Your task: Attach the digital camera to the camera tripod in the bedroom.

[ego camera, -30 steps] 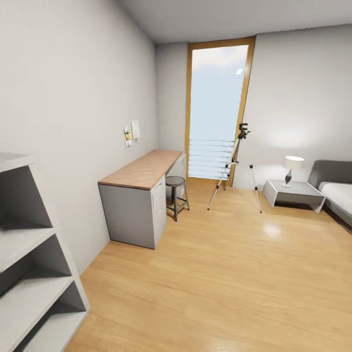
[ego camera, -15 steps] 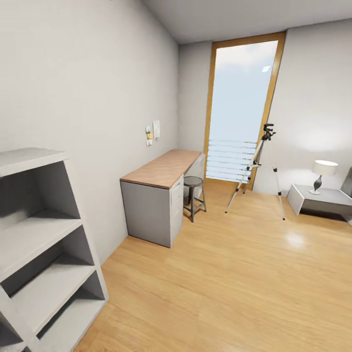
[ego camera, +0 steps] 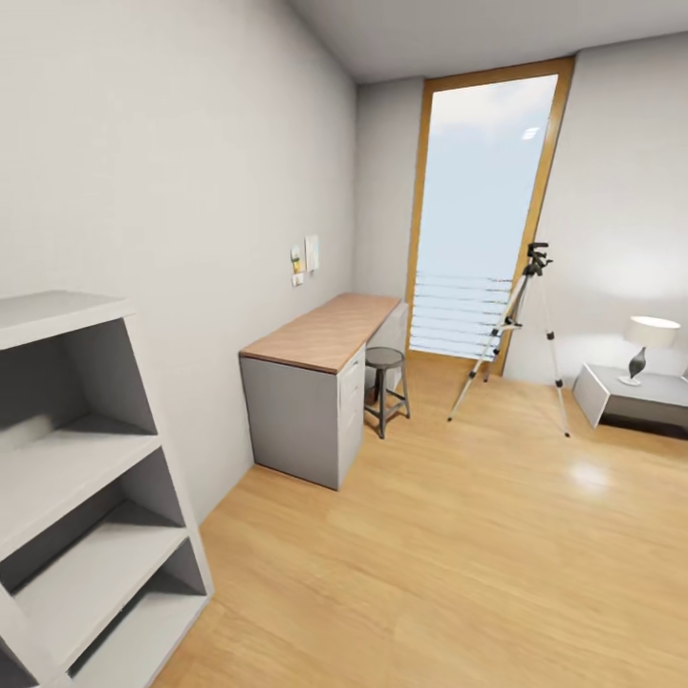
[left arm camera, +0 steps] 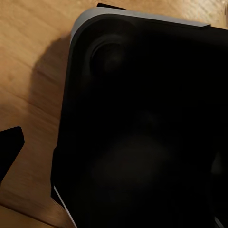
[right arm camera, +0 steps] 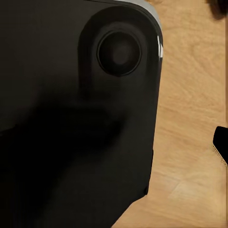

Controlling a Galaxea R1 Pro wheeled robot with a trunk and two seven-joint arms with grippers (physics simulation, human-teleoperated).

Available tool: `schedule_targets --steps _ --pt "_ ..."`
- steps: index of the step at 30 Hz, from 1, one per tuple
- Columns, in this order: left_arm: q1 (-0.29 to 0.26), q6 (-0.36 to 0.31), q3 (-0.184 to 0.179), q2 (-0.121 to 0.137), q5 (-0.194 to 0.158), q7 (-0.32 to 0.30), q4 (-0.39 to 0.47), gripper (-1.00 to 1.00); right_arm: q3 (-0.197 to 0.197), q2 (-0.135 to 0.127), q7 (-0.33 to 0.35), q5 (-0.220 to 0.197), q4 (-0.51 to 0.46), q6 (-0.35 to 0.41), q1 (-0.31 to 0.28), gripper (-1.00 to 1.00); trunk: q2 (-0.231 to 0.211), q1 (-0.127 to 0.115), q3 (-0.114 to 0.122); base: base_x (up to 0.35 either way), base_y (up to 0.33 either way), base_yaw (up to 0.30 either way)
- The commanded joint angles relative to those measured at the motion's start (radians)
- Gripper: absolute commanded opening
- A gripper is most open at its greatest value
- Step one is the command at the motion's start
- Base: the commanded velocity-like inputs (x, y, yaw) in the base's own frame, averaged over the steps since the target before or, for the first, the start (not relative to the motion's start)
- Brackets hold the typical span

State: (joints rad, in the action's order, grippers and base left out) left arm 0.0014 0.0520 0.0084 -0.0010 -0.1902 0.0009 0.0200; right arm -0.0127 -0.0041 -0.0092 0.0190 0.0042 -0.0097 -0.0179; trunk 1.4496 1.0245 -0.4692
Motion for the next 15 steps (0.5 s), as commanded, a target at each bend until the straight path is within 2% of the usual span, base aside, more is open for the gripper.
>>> schedule_targets --steps 1,15 --pt "0.0 0.002 0.0 0.0 -0.005 0.0 0.001 1.0 -0.001 0.0 -0.001 0.002 0.0 -0.001 -0.001 1.0 0.0 0.001 -0.001 0.301 0.0 0.002" --pt "0.0 0.001 -0.005 0.0 -0.004 0.0 0.001 1.0 -0.001 -0.004 0.0 0.0 0.0 -0.001 -0.001 1.0 0.0 0.001 -0.001 0.317 0.0 0.0"
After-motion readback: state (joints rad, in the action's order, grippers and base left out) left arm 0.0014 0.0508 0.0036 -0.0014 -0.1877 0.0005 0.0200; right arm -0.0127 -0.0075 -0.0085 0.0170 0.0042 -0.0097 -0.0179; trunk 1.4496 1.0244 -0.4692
